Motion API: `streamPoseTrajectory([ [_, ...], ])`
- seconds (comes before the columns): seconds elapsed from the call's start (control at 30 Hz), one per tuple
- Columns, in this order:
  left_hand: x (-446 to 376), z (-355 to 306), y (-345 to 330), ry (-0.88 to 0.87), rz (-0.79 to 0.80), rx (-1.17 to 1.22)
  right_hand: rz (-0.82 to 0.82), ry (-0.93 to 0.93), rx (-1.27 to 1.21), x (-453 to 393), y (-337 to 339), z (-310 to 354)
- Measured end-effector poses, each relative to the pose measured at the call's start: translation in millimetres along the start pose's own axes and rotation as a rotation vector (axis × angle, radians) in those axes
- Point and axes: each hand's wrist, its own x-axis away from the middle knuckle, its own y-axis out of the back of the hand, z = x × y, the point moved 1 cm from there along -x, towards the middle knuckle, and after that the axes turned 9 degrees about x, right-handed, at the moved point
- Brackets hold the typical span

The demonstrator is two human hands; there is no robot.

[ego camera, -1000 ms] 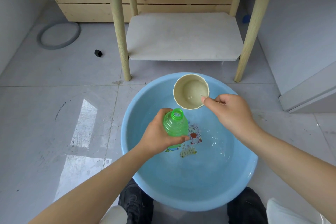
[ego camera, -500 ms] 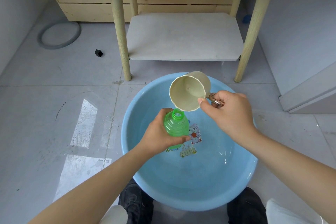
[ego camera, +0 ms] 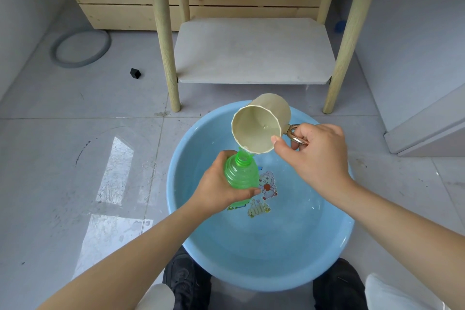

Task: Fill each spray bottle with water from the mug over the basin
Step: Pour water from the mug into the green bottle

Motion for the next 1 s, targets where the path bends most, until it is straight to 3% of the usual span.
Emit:
streamPoseTrajectory([
  [1.0, 2.5, 1.9, 0.3, 0.016, 0.001, 0.007, -0.151, 0.167, 0.053, 0.1, -1.3, -2.1],
])
